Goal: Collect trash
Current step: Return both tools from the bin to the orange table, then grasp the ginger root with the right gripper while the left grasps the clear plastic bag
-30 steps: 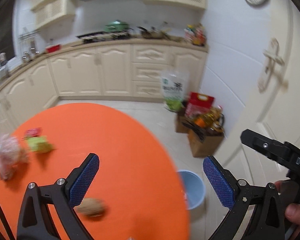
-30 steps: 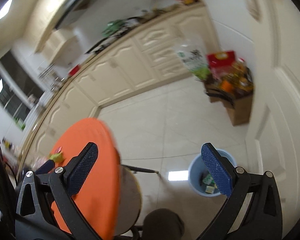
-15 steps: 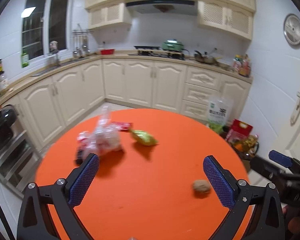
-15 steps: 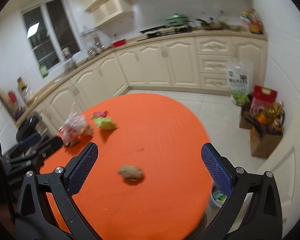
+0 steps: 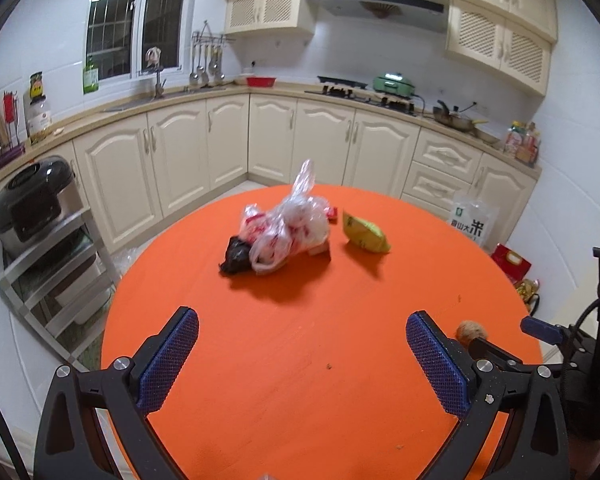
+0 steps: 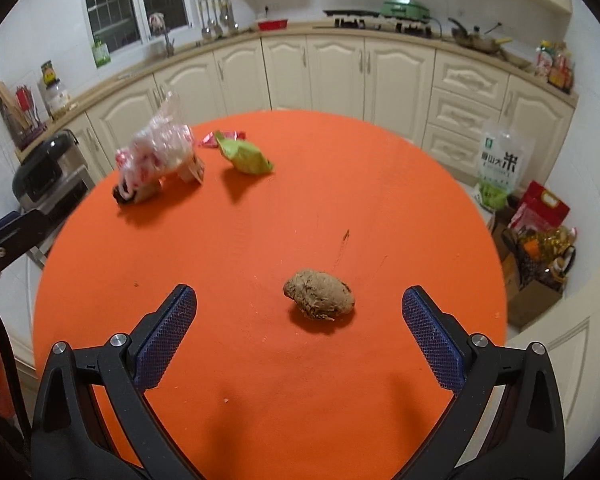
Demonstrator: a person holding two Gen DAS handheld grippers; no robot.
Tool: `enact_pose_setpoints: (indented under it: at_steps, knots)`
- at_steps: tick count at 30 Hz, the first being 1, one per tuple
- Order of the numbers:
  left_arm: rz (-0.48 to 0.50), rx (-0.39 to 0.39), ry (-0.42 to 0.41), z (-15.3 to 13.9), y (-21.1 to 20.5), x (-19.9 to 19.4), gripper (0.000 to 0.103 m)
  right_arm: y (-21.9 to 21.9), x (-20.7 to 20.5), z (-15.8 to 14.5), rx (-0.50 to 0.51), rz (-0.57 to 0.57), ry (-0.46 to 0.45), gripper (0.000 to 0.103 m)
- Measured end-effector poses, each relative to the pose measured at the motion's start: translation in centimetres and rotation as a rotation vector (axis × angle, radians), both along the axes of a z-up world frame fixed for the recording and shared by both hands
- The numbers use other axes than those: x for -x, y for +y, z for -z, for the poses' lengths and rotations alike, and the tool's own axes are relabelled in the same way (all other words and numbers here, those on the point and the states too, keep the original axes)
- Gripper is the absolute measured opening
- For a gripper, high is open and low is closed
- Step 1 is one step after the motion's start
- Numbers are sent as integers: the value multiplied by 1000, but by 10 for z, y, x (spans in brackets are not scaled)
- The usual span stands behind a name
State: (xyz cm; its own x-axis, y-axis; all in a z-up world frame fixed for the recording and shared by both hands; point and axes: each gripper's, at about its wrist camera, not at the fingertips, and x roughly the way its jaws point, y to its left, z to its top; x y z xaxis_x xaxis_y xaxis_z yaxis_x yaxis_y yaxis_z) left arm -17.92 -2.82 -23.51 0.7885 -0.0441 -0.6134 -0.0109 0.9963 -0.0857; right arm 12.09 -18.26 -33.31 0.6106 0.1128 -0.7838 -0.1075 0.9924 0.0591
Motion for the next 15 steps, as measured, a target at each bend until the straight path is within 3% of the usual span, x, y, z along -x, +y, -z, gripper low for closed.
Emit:
enact_pose_setpoints:
  at_steps: [8,15]
  knots:
    - [7,0,43,-16,-4,-47,102,-3,-15,19,-5,17,53,99]
    - [7,7,66,-18,8,-79,102,-6,-23,29,-3,15,80,86]
